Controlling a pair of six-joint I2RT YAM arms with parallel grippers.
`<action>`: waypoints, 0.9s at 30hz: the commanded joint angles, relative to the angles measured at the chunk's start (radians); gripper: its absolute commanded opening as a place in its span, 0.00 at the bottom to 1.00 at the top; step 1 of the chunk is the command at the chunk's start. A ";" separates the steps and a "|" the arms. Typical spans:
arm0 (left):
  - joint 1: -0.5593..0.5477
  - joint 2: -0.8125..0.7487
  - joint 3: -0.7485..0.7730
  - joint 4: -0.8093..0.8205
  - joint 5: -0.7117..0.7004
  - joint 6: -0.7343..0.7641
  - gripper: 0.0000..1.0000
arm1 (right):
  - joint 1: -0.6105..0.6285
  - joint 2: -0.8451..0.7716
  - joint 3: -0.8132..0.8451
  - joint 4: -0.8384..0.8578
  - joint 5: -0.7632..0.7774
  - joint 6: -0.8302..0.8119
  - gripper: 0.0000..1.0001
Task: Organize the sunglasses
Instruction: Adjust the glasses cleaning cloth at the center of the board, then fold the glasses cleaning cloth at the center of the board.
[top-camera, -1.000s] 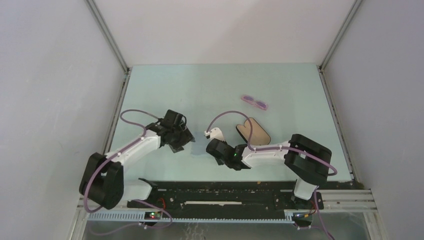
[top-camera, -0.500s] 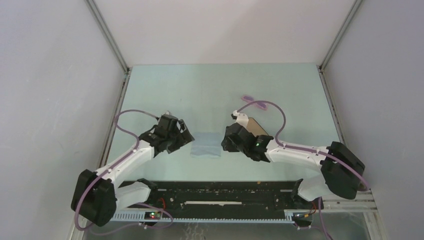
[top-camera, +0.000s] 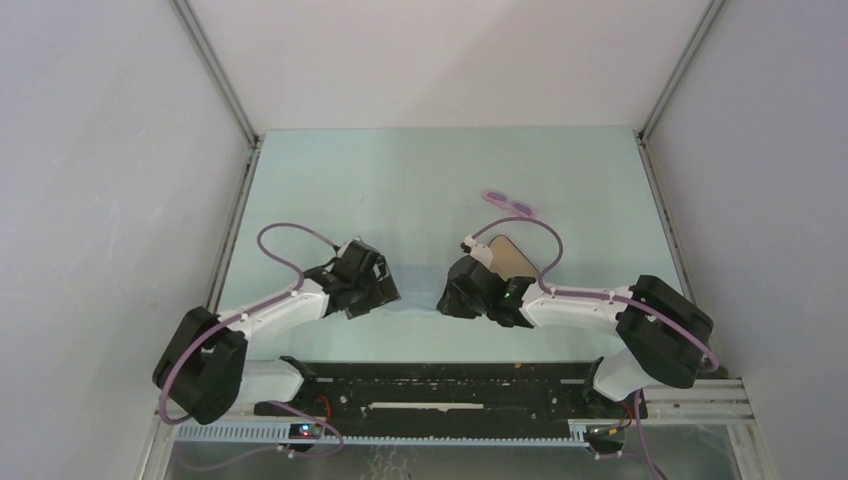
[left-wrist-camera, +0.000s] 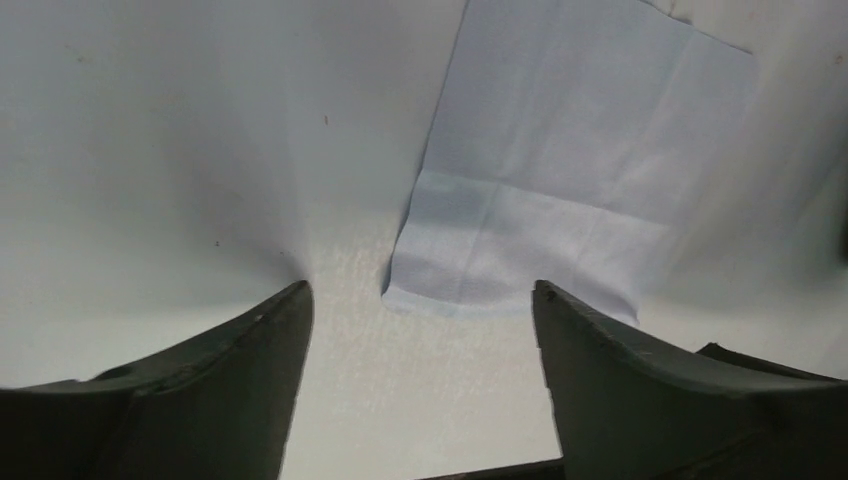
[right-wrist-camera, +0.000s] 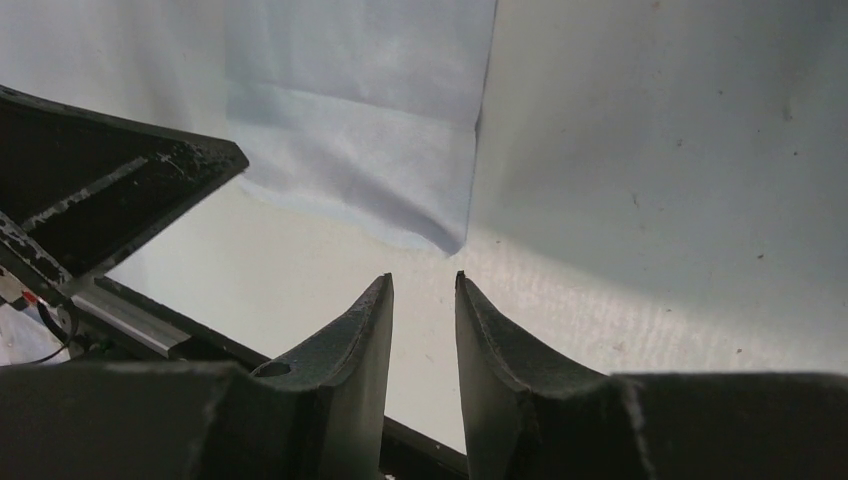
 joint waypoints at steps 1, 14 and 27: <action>-0.011 0.041 -0.004 0.017 -0.062 -0.032 0.75 | -0.007 -0.032 -0.014 0.047 -0.002 0.028 0.38; -0.034 0.085 0.008 -0.029 -0.064 -0.082 0.41 | -0.008 -0.023 -0.014 -0.011 0.044 0.035 0.38; -0.040 0.051 -0.035 -0.038 -0.040 -0.090 0.37 | 0.032 0.077 0.037 -0.001 0.069 -0.047 0.41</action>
